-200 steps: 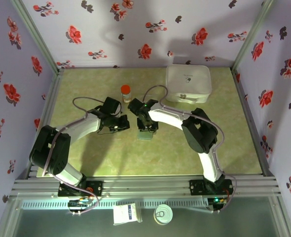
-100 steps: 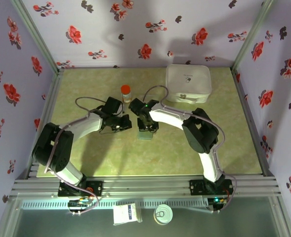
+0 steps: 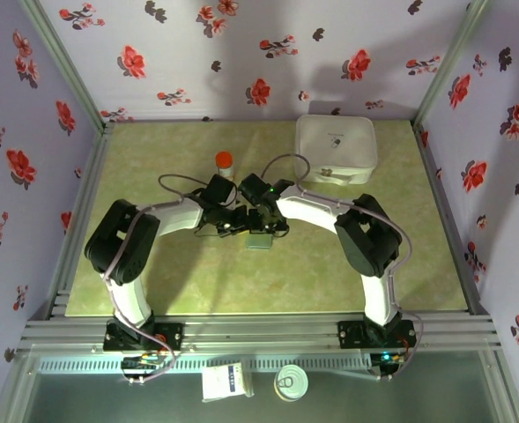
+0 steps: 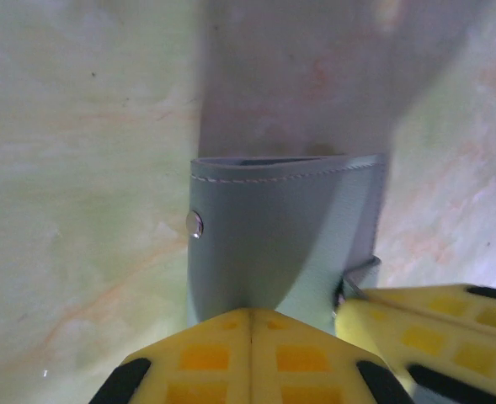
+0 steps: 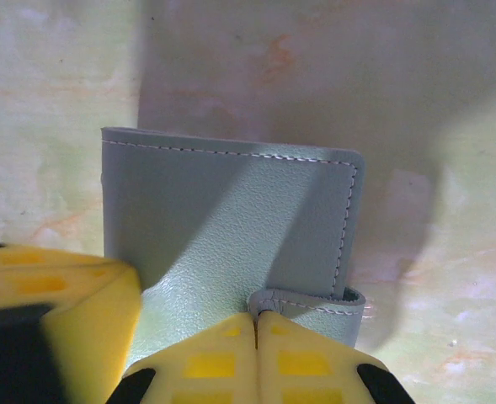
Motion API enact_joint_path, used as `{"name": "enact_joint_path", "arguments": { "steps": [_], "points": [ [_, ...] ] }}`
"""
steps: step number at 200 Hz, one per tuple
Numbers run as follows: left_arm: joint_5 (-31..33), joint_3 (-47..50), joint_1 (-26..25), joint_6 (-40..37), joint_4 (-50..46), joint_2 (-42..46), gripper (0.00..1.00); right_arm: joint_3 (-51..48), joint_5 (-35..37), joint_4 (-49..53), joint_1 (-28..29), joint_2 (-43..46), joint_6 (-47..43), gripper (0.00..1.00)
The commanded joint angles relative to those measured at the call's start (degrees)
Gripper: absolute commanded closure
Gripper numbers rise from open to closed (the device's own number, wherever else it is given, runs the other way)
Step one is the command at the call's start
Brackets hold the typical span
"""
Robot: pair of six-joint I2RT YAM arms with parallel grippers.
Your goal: Take the credit cards out of the card holder
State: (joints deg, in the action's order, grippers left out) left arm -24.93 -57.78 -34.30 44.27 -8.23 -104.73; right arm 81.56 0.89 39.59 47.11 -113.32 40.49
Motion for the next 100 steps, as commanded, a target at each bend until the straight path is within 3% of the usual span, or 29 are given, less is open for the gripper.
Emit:
{"name": "enact_joint_path", "arguments": {
  "steps": [1,49,100],
  "points": [
    [-1.0,0.2,-0.3,1.5,1.3,-2.8,1.00,-1.5,-0.9,0.2,-0.1,-0.3,-1.0,1.00],
    [6.6,0.1,0.4,-2.8,-6.5,-5.7,1.00,3.2,12.9,12.7,1.3,-2.4,-3.0,1.00],
    [7.7,2.3,1.8,-3.5,-6.2,-7.0,1.00,4.1,20.5,16.5,2.2,-2.6,-3.4,1.00]
  ]
}}
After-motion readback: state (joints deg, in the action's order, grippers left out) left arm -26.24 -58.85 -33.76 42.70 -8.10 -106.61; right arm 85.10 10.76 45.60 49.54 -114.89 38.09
